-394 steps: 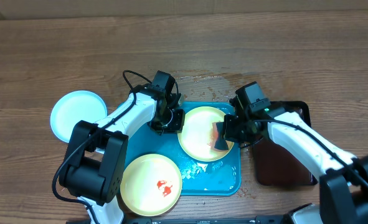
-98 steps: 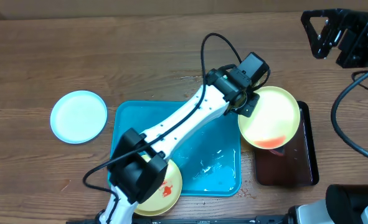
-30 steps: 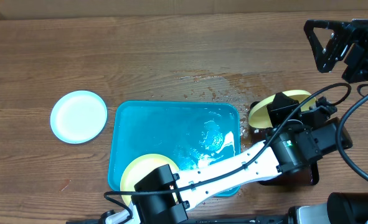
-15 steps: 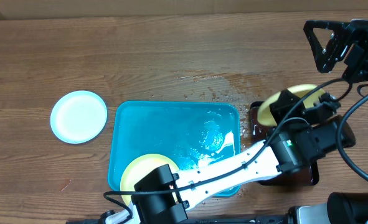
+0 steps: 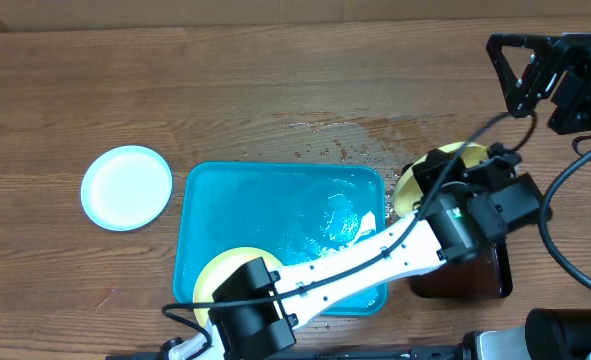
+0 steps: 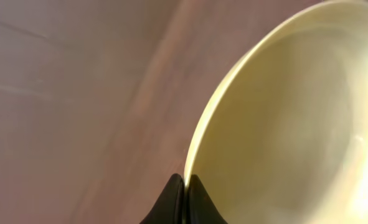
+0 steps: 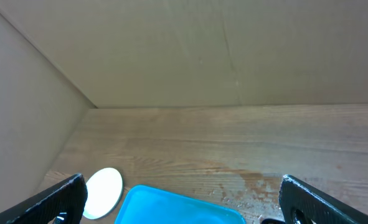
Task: Clean dirty plates on tray and stack at the side
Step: 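Tilt the yellow plate over the black tray to drain it, then carry the yellow plate left and stack it on the white plate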
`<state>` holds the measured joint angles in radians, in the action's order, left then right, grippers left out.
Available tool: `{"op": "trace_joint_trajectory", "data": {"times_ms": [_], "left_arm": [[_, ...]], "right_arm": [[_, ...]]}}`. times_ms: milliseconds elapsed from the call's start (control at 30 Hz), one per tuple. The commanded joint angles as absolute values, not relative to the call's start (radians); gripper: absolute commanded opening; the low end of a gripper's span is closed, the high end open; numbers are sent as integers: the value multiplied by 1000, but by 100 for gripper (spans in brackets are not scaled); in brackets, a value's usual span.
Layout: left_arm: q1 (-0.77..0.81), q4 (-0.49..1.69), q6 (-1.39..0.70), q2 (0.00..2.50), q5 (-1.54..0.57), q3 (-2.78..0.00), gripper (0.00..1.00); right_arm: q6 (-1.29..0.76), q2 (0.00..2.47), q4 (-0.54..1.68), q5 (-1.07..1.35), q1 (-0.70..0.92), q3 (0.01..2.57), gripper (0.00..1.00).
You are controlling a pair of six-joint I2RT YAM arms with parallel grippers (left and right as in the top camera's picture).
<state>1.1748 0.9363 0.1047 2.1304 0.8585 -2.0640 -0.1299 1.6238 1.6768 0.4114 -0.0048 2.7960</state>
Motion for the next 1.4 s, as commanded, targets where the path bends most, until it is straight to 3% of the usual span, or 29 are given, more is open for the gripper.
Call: {"op": "trace_joint_trajectory", "data": {"times_ms": [0, 167, 500, 767, 1067, 1367], "left_arm": [[1085, 1037, -146, 2125, 556, -2161, 4], [922, 1130, -307, 2105, 210, -2208, 5], [530, 1206, -376, 2098, -184, -2179, 5], [361, 1231, -382, 2031, -173, -2068, 5], [221, 919, -443, 1621, -157, -1444, 5], [-154, 829, -491, 1298, -163, -1033, 4]], "right_arm": [[-126, 1639, 1683, 414, -1, 2815, 100], [-126, 1648, 1690, 413, -1, 2814, 100], [-126, 1649, 1694, 414, -1, 2814, 100], [-130, 1649, 1694, 415, -1, 2814, 100], [-130, 1649, 1694, 469, -1, 2780, 100], [-130, 1649, 1694, 518, 0, 2670, 100]]}}
